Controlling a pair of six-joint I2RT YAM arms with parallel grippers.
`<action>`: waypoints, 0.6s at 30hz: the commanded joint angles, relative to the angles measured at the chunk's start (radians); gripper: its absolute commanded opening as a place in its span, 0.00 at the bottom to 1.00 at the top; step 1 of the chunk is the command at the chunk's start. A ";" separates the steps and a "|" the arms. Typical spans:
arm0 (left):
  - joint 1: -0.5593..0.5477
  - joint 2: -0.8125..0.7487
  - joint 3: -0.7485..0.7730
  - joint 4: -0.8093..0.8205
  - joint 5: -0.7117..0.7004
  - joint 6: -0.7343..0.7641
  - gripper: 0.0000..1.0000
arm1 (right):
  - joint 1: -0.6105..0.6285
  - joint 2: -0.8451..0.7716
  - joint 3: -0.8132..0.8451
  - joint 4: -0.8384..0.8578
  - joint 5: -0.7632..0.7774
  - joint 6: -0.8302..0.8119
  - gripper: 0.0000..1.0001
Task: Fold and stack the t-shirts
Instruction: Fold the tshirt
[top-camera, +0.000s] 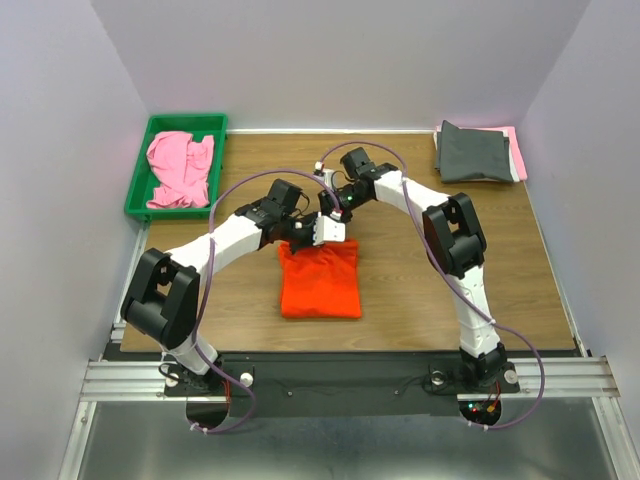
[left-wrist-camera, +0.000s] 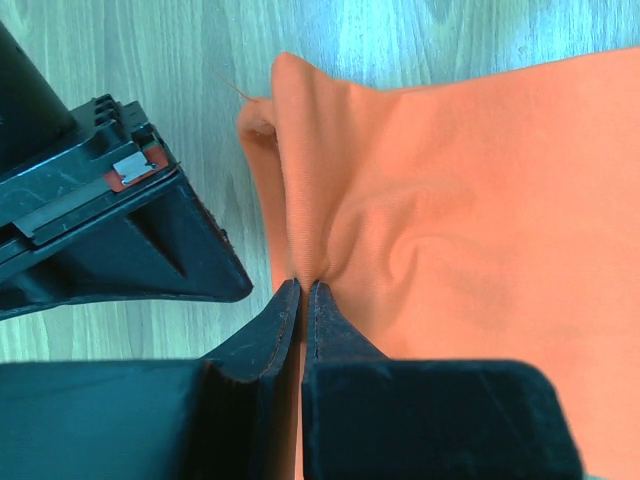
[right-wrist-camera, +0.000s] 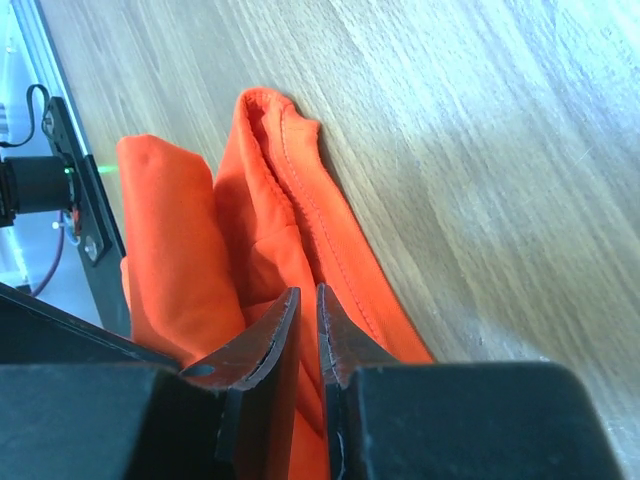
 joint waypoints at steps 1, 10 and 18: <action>0.004 -0.052 -0.004 -0.006 0.015 0.024 0.00 | -0.004 0.029 0.022 0.015 0.006 -0.037 0.17; 0.044 -0.023 0.030 0.036 0.004 -0.017 0.00 | -0.004 0.057 -0.088 0.015 -0.043 -0.099 0.13; 0.061 0.044 0.067 0.046 0.009 0.007 0.00 | -0.004 0.049 -0.105 0.013 -0.057 -0.103 0.12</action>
